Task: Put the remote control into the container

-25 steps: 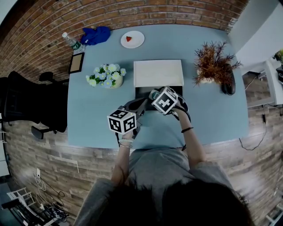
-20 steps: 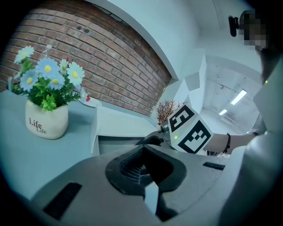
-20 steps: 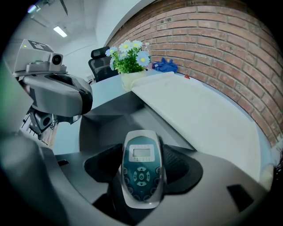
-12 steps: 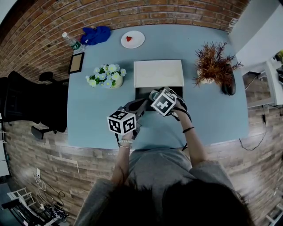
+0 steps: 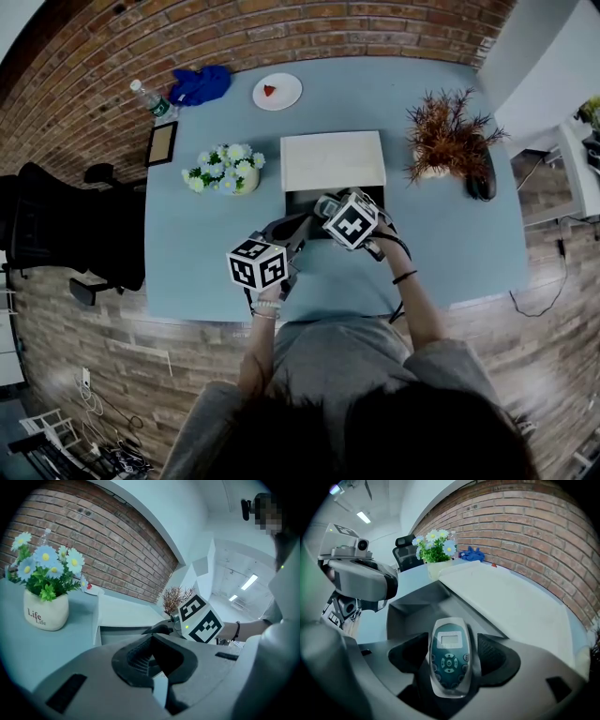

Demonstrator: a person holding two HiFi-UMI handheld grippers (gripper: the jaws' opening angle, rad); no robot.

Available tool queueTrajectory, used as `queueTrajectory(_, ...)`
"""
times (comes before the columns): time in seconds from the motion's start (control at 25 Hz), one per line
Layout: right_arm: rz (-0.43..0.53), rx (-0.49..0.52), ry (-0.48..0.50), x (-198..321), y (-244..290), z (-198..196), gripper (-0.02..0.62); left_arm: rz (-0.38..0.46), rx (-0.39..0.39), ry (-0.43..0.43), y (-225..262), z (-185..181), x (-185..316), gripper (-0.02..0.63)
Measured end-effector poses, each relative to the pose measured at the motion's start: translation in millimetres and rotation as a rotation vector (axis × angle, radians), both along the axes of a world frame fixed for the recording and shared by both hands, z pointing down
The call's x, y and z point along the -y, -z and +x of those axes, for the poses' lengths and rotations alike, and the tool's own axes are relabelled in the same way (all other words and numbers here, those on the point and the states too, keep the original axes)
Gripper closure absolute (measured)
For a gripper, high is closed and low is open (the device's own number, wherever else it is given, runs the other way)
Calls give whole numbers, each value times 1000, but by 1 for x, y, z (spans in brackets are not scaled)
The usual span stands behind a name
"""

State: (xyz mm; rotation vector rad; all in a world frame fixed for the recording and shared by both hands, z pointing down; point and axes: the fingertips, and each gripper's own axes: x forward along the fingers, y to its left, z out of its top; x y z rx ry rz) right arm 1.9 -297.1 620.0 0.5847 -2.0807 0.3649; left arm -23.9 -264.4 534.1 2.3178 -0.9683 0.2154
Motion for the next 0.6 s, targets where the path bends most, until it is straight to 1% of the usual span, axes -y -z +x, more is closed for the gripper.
queueTrajectory(0.16, 45, 62, -47, 2, 15, 6, 293, 20, -6, 0, 5, 1, 0, 603)
queueTrajectory(0.36, 87, 174, -98, 0, 36, 11, 302, 53, -1, 2, 12, 2, -2, 603)
queueTrajectory(0.44, 106, 226, -126, 0, 48, 13, 348, 71, -4, 1, 16, 4, -3, 603)
queueTrajectory(0.52, 122, 269, -151, -1, 58, 15, 379, 89, -7, -2, 20, 6, -4, 603)
queueTrajectory(0.6, 142, 304, -166, -2, 69, 16, 428, 108, -9, -2, 24, 8, -5, 603)
